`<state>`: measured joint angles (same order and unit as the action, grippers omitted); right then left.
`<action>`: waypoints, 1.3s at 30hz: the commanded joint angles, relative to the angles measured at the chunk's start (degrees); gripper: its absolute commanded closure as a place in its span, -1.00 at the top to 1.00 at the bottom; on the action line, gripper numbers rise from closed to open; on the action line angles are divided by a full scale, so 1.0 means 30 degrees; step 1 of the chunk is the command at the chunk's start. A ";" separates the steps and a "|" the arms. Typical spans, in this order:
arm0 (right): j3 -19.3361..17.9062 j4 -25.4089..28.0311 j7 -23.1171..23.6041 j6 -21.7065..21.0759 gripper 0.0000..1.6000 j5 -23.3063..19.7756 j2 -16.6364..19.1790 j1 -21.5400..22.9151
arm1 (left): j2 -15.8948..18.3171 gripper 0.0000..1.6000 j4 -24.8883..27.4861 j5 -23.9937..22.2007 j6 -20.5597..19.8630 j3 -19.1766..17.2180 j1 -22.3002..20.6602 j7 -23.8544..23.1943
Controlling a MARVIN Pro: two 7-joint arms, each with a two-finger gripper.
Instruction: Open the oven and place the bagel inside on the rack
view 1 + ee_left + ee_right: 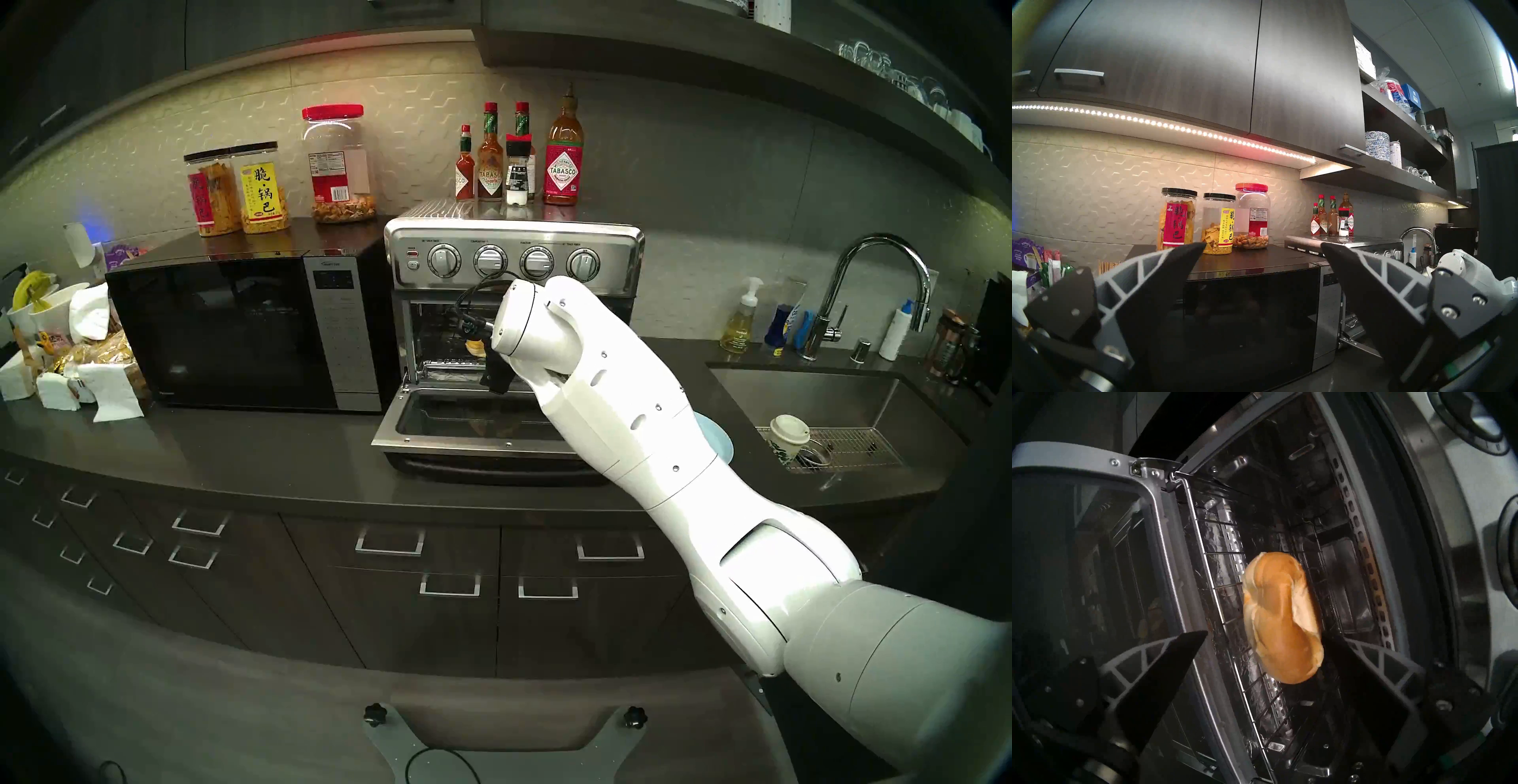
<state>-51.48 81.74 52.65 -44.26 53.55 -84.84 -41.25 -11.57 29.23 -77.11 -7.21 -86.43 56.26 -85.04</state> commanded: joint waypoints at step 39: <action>0.0309 0.2688 0.3456 -0.0169 -1.00 0.0186 0.1170 0.0383 | 0.0161 1.00 0.0003 0.0025 -0.0038 -0.0104 -0.0253 0.0015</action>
<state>-50.75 90.19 60.93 -44.28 54.20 -79.70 -43.40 -11.67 29.13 -76.78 -7.28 -86.43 56.00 -85.04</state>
